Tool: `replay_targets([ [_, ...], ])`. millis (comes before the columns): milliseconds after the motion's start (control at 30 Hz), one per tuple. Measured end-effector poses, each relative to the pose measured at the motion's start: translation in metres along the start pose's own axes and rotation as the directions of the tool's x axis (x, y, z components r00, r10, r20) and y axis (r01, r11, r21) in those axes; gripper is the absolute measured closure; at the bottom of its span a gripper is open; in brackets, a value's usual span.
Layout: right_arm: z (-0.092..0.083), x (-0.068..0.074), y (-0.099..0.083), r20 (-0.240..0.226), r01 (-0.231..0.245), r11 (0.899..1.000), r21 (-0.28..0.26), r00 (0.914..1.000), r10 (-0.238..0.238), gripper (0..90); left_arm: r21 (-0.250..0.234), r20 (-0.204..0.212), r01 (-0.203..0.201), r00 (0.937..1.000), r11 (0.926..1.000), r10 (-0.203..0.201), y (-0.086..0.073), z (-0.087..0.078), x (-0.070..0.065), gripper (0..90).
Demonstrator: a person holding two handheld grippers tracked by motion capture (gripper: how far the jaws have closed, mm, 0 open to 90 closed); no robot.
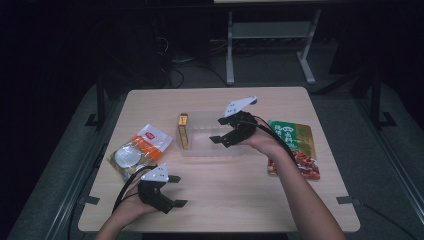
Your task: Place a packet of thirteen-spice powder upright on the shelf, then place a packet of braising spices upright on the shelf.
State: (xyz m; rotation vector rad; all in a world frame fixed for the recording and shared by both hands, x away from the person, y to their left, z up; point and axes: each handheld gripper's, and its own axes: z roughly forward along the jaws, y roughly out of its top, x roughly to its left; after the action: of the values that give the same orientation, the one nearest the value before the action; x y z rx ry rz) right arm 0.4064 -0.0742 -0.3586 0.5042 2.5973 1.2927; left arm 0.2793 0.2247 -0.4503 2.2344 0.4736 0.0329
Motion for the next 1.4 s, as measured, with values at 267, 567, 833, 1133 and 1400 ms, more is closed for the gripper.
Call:
replay_targets([
  [267, -0.022, 0.018, -0.035, 0.037, -0.005, 1.000, 0.017, 0.9993, 0.005, 25.7, 0.014, -0.005, 0.002, 1.0000, 0.9999, -0.002, 0.000, 0.001, 0.000, 14.2],
  [567, -0.045, 0.027, -0.075, 0.073, -0.044, 0.998, 0.046, 0.9965, 0.041, 25.5, 0.013, -0.008, -0.006, 1.0000, 0.9999, 0.006, -0.001, 0.000, -0.001, 14.4],
  [833, -0.075, 0.023, -0.104, 0.135, -0.124, 0.992, 0.007, 0.9832, 0.122, 25.7, 0.009, -0.013, -0.002, 0.9999, 1.0000, 0.002, 0.000, 0.000, 0.000, 14.4],
  [1133, -0.095, -0.002, -0.142, 0.254, -0.207, 0.977, 0.050, 0.9487, 0.188, 34.4, 0.013, -0.013, -0.007, 0.9999, 0.9999, 0.007, 0.001, 0.000, -0.001, 14.5],
  [1400, -0.113, -0.027, -0.170, 0.352, -0.295, 0.954, 0.058, 0.9001, 0.256, 77.5, 0.022, -0.019, -0.005, 0.9998, 0.9997, 0.006, 0.001, 0.001, -0.002, 14.7],
])
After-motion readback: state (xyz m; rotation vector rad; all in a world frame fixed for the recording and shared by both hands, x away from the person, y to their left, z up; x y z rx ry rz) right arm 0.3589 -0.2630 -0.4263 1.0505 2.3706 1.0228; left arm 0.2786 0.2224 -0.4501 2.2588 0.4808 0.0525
